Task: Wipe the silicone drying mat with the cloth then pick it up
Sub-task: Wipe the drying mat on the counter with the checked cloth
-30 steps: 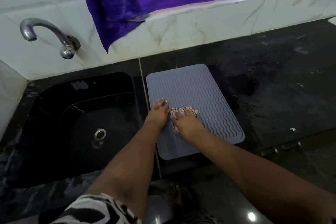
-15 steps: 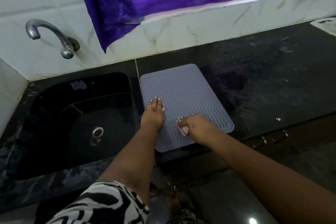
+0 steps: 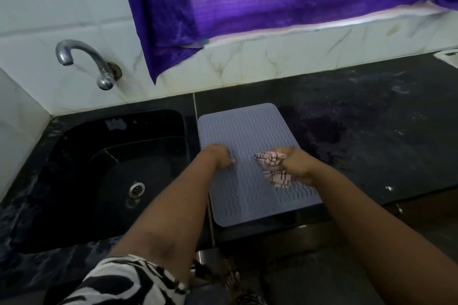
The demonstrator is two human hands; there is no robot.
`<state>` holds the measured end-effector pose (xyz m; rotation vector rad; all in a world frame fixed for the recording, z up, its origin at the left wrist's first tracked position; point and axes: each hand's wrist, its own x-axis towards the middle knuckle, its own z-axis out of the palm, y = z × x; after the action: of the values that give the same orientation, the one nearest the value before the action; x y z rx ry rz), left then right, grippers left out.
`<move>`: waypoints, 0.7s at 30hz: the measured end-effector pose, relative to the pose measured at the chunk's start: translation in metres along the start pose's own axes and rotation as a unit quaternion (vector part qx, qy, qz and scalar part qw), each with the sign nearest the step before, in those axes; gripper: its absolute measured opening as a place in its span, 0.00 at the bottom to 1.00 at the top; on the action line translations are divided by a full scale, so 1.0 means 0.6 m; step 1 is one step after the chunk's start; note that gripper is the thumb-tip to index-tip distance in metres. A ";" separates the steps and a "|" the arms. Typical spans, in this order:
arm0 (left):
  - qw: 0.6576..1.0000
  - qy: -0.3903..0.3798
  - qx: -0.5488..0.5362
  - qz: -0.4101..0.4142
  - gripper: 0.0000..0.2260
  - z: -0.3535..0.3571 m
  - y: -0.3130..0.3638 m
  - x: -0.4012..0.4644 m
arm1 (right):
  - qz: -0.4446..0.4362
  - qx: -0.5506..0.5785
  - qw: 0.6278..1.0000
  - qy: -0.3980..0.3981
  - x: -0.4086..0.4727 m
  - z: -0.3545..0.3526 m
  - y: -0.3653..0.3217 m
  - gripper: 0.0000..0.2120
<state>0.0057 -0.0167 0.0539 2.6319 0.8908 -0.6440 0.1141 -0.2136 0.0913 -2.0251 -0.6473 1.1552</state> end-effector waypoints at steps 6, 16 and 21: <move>0.995 0.075 -0.067 0.000 0.34 -0.059 -0.028 0.070 | -0.007 0.024 0.999 0.032 0.135 -0.022 -0.069 0.09; 0.995 -0.046 0.073 0.052 0.68 -0.075 -0.079 0.250 | -0.083 -0.359 0.927 0.071 0.433 0.019 -0.196 0.19; 0.996 -0.055 0.031 0.067 0.71 -0.061 -0.093 0.270 | -0.076 -0.503 0.855 0.097 0.453 0.072 -0.144 0.26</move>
<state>0.0972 0.1215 -0.0023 2.6534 0.6667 -0.7832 0.1989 0.0472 0.0012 -2.7996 -1.4884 0.4919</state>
